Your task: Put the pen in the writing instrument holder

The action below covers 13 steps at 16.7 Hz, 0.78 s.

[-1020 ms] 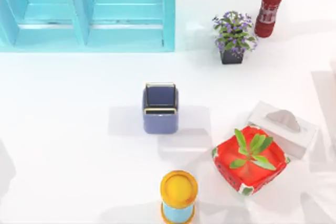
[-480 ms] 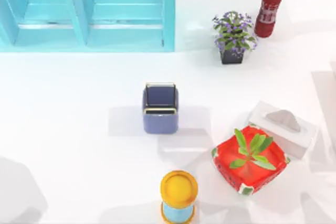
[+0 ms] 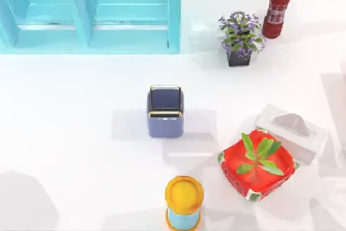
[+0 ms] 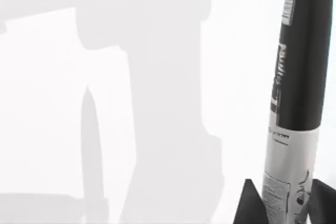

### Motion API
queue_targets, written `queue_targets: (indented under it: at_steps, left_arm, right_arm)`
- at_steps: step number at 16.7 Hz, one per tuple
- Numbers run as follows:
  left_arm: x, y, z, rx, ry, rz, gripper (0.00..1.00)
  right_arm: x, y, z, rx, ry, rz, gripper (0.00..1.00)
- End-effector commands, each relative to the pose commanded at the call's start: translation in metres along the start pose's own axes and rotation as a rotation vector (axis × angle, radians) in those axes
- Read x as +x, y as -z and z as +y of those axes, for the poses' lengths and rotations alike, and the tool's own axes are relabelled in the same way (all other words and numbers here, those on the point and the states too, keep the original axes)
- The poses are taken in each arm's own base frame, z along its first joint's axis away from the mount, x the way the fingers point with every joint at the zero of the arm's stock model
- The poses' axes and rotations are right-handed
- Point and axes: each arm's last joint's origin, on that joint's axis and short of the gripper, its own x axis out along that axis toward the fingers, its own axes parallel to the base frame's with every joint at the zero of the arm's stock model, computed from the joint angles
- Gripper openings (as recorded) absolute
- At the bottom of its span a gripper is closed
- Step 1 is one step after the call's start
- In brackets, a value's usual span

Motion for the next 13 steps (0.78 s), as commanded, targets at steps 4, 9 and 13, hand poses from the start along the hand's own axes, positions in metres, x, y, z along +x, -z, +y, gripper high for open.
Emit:
queue_targets:
  at_steps: [4, 9, 13]
  left_arm:
    - [0.006, -0.005, -0.009, -0.003, -0.057, 0.019, 0.00]
    - [0.046, -0.017, -0.062, -0.008, -0.349, 0.049, 0.00]
    - [0.108, 0.009, -0.139, 0.060, -0.690, -0.112, 0.00]
  right_arm:
    - [0.000, 0.000, 0.000, 0.000, 0.000, 0.000, 1.00]
    - [0.000, 0.000, 0.000, 0.000, 0.000, 0.000, 1.00]
    - [0.000, 0.000, 0.000, 0.000, 0.000, 0.000, 1.00]
